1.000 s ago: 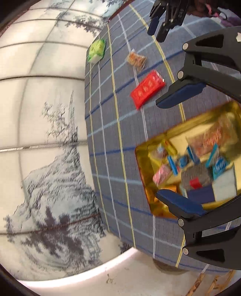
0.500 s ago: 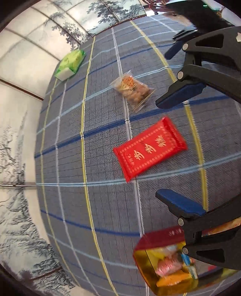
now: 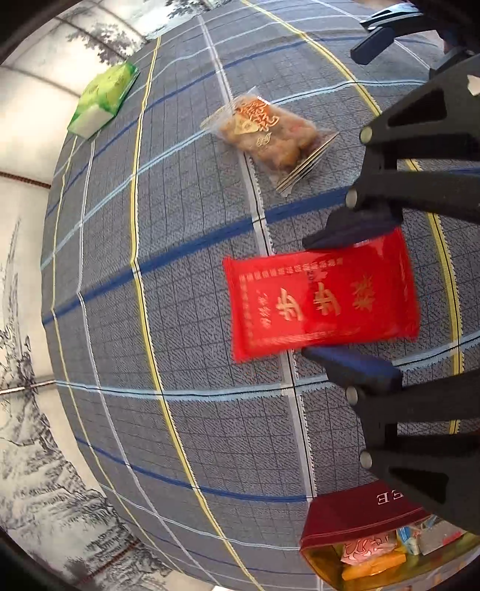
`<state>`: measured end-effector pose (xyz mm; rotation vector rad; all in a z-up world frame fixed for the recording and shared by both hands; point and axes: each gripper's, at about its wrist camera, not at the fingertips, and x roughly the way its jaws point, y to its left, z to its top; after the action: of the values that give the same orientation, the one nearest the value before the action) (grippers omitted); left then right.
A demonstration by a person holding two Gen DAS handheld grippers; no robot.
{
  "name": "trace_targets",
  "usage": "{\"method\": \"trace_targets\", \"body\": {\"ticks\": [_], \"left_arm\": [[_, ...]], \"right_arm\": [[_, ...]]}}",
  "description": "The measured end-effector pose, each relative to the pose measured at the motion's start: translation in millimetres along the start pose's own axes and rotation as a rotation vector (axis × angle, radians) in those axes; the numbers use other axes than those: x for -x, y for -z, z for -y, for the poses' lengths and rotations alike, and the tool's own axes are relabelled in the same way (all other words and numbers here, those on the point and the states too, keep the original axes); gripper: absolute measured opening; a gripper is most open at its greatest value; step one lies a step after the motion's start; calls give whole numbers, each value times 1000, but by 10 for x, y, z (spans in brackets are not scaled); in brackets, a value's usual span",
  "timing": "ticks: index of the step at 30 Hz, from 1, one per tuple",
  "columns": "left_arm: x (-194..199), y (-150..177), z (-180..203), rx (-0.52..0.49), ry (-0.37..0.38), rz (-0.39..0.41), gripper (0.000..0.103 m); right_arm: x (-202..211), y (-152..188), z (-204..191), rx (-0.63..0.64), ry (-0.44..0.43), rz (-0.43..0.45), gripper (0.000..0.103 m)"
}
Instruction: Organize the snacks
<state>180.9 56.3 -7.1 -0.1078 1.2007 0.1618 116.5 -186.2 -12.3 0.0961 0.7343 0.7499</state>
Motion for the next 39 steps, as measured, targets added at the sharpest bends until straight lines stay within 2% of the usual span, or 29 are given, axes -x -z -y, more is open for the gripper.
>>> {"method": "trace_targets", "body": {"ticks": [3, 6, 12, 14, 23, 27, 31, 33, 36, 39], "left_arm": [[58, 86, 47, -9, -21, 13, 40], [215, 201, 92, -20, -30, 65, 40], [560, 404, -6, 33, 24, 104, 40], [664, 466, -47, 47, 64, 108, 40], [1049, 633, -260, 74, 114, 180, 40], [1152, 730, -386, 88, 101, 210, 40], [1207, 809, -535, 107, 91, 218, 40], [1235, 848, -617, 117, 88, 223, 40], [1288, 914, -769, 132, 79, 236, 40], [1316, 961, -872, 139, 73, 244, 40]], "right_arm": [[-9, 2, 1, 0, -10, -8, 73], [-10, 4, 21, -11, -13, -12, 74], [-35, -21, 79, -51, 17, -27, 75], [-47, -48, 92, -73, 39, -30, 75], [-204, -260, 28, -171, 28, -39, 75], [-369, -439, 24, -252, 38, -39, 77], [-635, -639, 9, -324, 135, -52, 77], [-845, -719, -30, -327, 261, -97, 77], [-1018, -773, -40, -363, 299, -85, 77], [-1171, -824, -124, -312, 380, -85, 78]]}}
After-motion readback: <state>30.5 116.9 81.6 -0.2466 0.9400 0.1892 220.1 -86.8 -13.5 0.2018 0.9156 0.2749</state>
